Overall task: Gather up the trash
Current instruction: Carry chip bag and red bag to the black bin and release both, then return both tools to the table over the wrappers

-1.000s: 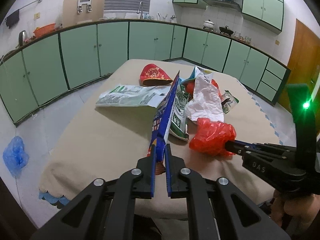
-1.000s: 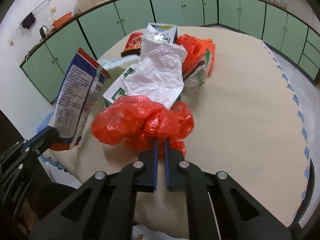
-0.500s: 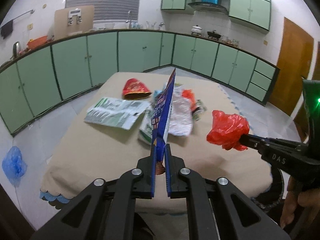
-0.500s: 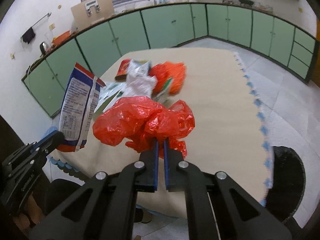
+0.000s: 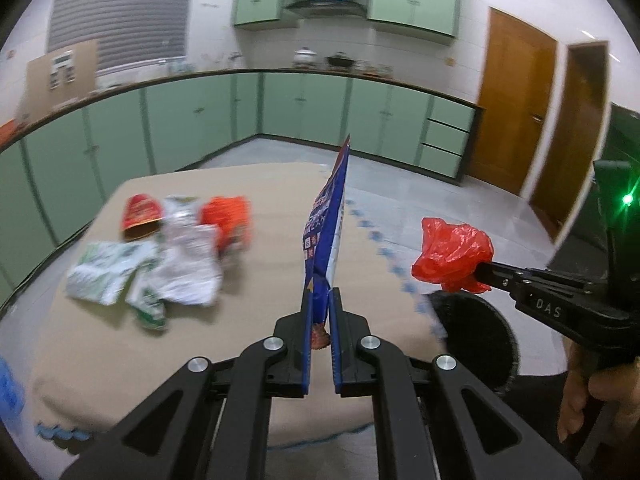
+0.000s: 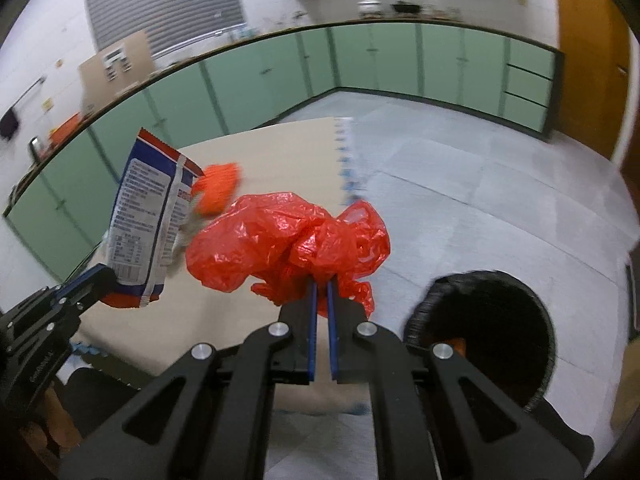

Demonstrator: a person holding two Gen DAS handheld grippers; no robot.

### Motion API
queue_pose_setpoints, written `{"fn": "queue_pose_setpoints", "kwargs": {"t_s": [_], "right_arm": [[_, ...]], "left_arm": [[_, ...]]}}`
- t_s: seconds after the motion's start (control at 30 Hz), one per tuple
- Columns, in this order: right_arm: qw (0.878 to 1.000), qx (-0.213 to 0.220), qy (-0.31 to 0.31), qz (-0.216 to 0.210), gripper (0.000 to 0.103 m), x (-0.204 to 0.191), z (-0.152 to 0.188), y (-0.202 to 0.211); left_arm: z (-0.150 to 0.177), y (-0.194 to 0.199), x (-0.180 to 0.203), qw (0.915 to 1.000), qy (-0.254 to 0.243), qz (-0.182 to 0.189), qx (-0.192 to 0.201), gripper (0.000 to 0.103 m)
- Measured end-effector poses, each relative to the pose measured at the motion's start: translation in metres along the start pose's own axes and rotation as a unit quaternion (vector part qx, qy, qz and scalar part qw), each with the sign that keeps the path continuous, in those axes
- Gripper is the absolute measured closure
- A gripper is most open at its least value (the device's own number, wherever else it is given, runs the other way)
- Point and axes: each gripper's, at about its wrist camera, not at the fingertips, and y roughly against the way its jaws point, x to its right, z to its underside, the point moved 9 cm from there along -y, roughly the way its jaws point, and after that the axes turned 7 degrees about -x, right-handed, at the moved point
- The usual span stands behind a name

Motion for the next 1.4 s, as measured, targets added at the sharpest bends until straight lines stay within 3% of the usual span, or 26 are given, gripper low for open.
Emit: {"fn": "queue_pose_setpoints", "kwargs": {"t_s": [0.37,0.67,0.97,1.1,1.13,1.23,1.4], "right_arm": [[0.992,-0.004,-0.103,0.078,0.099,0.144,0.036,0.007],[0.983,-0.026,-0.152,0.101,0.099,0.211,0.058,-0.014],[0.972,-0.071,-0.19,0.117,0.095,0.264,0.083,-0.058],[0.969,-0.079,-0.199,0.124,0.08,0.281,0.091,-0.066],[0.968,-0.079,-0.201,0.125,0.079,0.283,0.092,-0.066],[0.968,-0.072,-0.205,0.126,0.079,0.286,0.092,-0.061],[0.97,-0.061,-0.203,0.123,0.079,0.284,0.089,-0.049]], "left_arm": [[-0.016,-0.051,0.134,0.9915,-0.081,0.099,-0.023,0.095],[-0.001,-0.116,0.219,0.9787,-0.135,0.138,-0.07,0.095],[0.033,-0.18,0.261,0.9662,-0.161,0.151,-0.133,0.094],[0.046,-0.205,0.277,0.9594,-0.179,0.152,-0.156,0.092],[0.047,-0.209,0.277,0.9594,-0.18,0.149,-0.158,0.09],[0.048,-0.216,0.277,0.961,-0.177,0.14,-0.16,0.071],[0.044,-0.212,0.263,0.9654,-0.171,0.123,-0.154,0.07]]}}
